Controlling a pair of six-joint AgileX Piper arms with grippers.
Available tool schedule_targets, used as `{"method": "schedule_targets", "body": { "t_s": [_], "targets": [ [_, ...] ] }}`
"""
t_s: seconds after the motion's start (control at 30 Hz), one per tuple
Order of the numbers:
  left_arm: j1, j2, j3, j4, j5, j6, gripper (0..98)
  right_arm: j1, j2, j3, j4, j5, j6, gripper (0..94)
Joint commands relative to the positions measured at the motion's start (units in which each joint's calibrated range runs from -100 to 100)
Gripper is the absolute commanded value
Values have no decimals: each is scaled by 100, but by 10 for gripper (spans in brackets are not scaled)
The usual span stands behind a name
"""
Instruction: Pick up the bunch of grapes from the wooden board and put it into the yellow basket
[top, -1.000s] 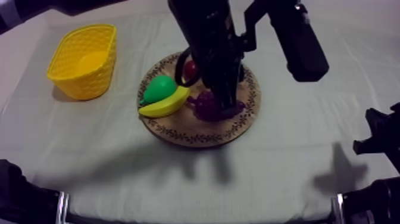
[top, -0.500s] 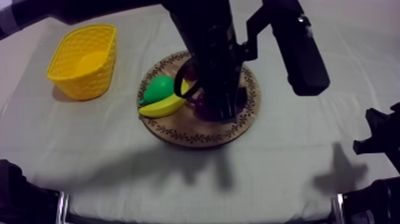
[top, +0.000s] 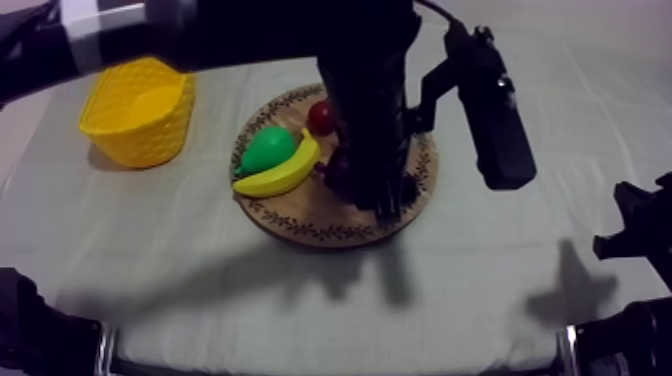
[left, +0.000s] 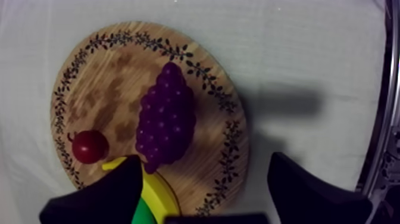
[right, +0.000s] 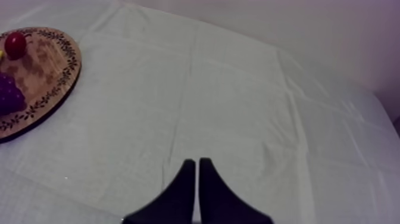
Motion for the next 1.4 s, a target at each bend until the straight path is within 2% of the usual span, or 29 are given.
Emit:
{"method": "schedule_targets", "body": {
  "t_s": [0.0, 0.67, 1.1, 1.27, 1.37],
  "targets": [
    [-32, 203, -59, 16, -24, -23, 784, 2, 0, -4, -2, 0, -8, 3],
    [-463, 1837, -1017, 133, -151, -266, 777, 2, 0, -4, -2, 0, -8, 3],
    [-627, 2365, -1377, 163, 69, -317, 786, 2, 0, -4, -2, 0, -8, 3],
    [-631, 2491, -1498, 156, 179, -264, 734, 2, 0, -4, -2, 0, -8, 3],
    [-632, 2553, -1550, 154, 234, -207, 667, 2, 0, -4, -2, 0, -8, 3]
  ]
}}
